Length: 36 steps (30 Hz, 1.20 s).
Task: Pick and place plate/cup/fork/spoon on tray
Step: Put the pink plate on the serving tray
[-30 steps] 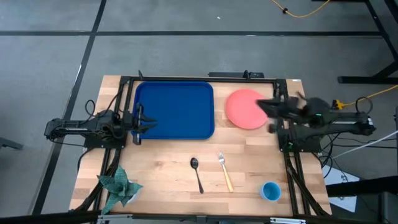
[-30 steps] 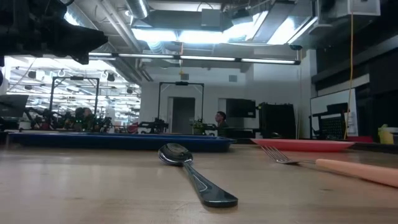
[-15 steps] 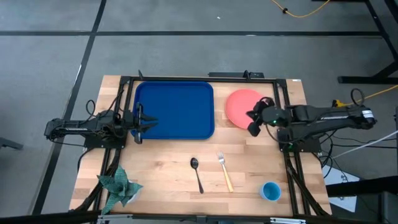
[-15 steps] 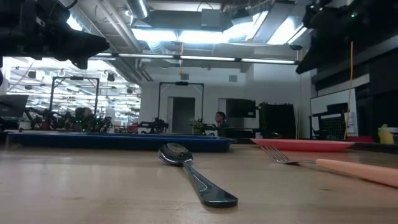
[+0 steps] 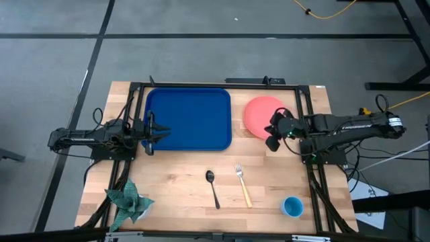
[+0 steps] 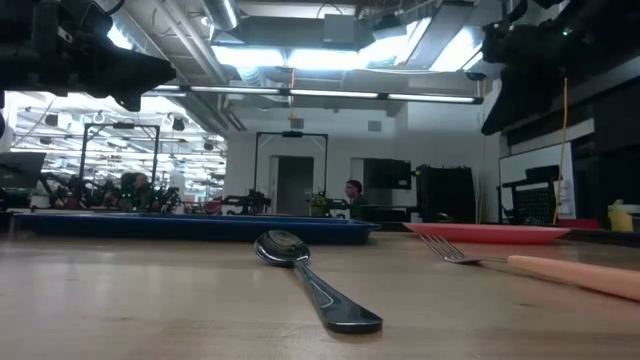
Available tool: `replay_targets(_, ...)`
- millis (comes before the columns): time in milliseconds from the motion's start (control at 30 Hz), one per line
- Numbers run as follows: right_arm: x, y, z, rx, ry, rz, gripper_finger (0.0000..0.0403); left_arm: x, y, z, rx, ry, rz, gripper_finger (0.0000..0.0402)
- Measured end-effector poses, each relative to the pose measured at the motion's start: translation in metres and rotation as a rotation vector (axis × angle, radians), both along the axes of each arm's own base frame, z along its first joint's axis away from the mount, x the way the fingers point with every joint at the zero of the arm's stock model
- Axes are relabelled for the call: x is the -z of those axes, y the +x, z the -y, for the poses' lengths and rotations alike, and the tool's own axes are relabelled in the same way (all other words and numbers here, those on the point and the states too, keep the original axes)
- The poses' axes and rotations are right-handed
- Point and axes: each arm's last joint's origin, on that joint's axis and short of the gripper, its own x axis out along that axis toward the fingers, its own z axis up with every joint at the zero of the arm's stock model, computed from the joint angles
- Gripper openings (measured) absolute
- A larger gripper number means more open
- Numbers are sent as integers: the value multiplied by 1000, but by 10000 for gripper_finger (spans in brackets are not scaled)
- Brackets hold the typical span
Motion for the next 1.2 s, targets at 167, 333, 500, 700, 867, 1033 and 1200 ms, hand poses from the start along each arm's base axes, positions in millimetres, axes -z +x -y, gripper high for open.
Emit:
replay_targets(167, -2, 2, -8, -22, -37, 35, 41, 0, 0, 0, 1, -7, 1, 80)
replay_targets(333, -3, 2, -14, -37, -25, 54, 82, 0, 0, 0, 5, -33, 4, 80)
replay_targets(500, -2, 3, -17, -65, -4, 51, 96, 0, 0, 0, 5, -33, 2, 80)
replay_targets(700, 0, 9, -18, -4, 56, 85, 95, 4, 1, 0, 4, -37, -42, 80)
replay_targets(867, -1, 20, -16, 133, 38, 179, 96, 6, 1, -1, -18, -41, -55, 80)
replay_targets(1033, 3, 26, -15, 178, 31, 185, 96, 6, 1, -1, -17, -41, -54, 80)
replay_targets(1200, 11, 44, -22, 58, -22, 170, 97, 6, 1, -1, -16, -41, -54, 80)
